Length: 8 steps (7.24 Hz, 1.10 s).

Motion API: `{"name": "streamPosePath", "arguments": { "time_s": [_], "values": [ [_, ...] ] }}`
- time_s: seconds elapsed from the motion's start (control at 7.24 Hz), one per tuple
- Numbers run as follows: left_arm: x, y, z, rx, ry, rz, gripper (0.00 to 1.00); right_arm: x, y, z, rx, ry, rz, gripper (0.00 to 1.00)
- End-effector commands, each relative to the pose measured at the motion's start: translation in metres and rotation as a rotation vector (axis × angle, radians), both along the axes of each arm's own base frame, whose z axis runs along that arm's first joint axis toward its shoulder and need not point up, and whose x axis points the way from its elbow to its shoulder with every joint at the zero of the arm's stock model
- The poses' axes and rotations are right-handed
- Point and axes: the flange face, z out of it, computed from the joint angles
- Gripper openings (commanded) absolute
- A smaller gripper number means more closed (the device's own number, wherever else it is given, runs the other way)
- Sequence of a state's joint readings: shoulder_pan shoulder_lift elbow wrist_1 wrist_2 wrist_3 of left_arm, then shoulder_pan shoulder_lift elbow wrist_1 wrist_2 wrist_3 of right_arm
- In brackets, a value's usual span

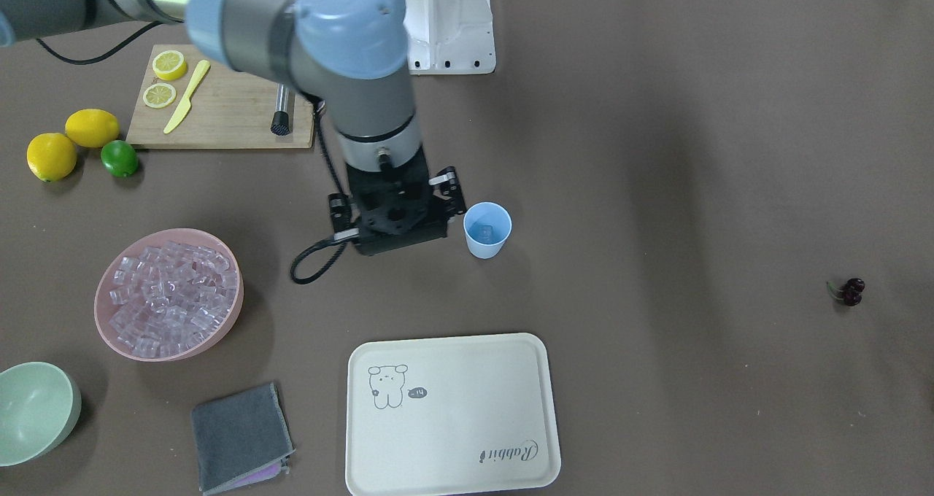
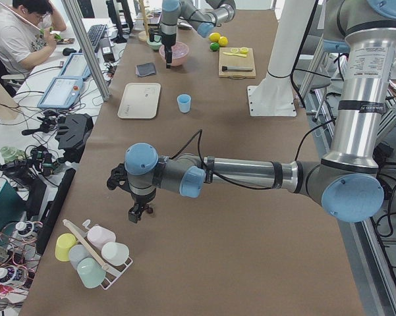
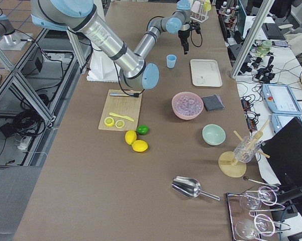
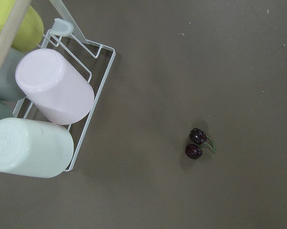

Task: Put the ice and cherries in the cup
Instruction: 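Return the right gripper to the pink bowl and grasp an ice cube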

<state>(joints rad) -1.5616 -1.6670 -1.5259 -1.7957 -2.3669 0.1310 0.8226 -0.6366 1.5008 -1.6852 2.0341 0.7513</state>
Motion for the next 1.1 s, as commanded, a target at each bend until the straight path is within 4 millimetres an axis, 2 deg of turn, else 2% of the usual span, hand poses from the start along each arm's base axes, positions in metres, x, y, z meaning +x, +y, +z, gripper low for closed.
{"name": "streamPosePath", "arguments": {
  "time_s": [0.0,0.14,0.28,0.41,0.55,0.83,0.97],
  "values": [
    [0.0,0.006,0.003,0.019,0.0,0.0,0.98,0.076,-0.028,0.126,0.119,0.081,-0.123,0.99],
    [0.0,0.008,0.005,0.036,0.0,0.0,0.98,0.101,-0.031,0.178,0.152,0.056,-0.148,0.99],
    [0.0,0.009,0.005,0.036,0.0,0.0,0.98,0.109,-0.029,0.207,0.16,0.049,-0.158,0.99],
    [0.001,0.009,0.006,0.034,0.001,0.0,0.98,0.104,-0.026,0.218,0.159,0.064,-0.169,0.99],
    [0.003,0.008,0.008,0.031,0.001,0.005,0.98,0.081,-0.016,0.224,0.152,0.079,-0.19,0.99],
    [0.003,0.003,0.011,0.032,-0.001,0.005,0.98,0.083,-0.012,0.251,0.184,0.117,-0.21,0.99],
    [0.003,0.002,0.014,0.044,0.0,0.004,0.98,0.091,-0.015,0.255,0.194,0.106,-0.201,0.99]
  ]
}}
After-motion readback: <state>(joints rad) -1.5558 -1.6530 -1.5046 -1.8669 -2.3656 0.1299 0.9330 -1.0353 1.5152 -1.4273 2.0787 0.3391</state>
